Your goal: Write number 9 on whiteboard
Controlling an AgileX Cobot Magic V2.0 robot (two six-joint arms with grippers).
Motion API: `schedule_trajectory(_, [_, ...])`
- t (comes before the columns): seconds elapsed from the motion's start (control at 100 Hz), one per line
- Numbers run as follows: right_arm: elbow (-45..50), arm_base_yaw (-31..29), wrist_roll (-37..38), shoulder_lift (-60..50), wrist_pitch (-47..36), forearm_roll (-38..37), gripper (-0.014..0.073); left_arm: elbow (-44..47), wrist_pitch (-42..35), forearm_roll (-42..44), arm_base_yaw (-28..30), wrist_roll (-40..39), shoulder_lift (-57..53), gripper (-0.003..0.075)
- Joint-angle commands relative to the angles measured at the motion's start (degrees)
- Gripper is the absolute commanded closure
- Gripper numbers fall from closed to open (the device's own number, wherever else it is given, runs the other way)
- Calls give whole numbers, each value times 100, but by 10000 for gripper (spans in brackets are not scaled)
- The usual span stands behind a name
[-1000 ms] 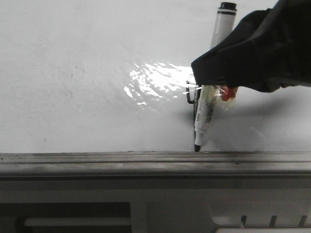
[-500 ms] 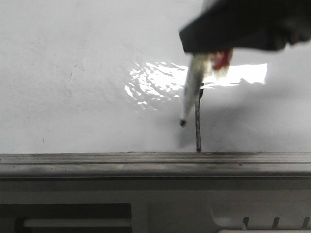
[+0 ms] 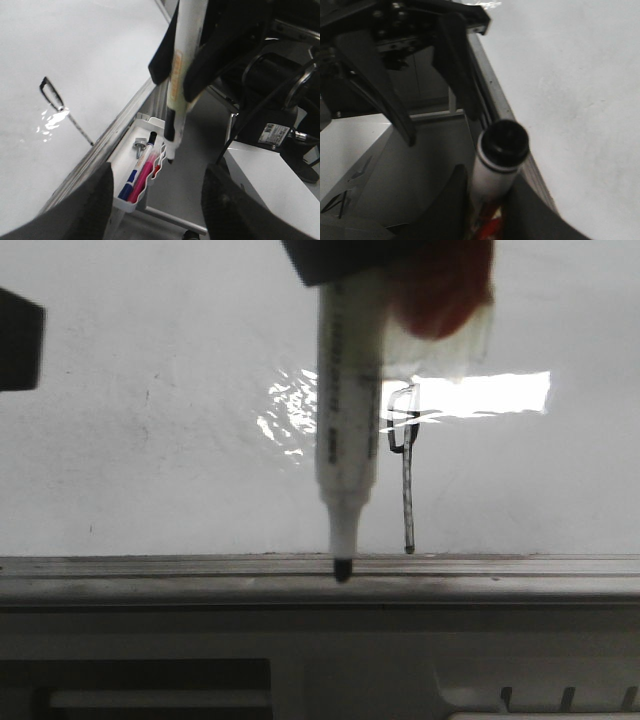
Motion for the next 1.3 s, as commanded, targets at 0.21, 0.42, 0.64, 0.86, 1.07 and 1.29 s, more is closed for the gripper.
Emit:
schedule_trajectory(0.21, [-214, 480, -119, 149, -448, 79, 666, -178, 1471, -1270, -41, 1703, 1371, 352])
schedule_trajectory(0.42, [-214, 559, -119, 219, -518, 179, 666, -178, 1720, -1958, -41, 2139, 1713, 352])
schedule_trajectory(0.64, [-214, 559, -119, 219, -751, 387, 666, -178, 1723, -1977, -41, 2134, 1749, 355])
schedule_trajectory(0.86, [-214, 559, -119, 232, -805, 540, 666, -178, 1710, -1987, -41, 2134, 1749, 356])
schedule_trajectory(1.07, [-214, 559, -119, 364, -769, 642, 666, -178, 1700, -2013, -41, 2134, 1749, 513])
schedule_trajectory(1.29, [-214, 559, -119, 488, -660, 721, 666, -178, 1700, -2101, -41, 2134, 1749, 710])
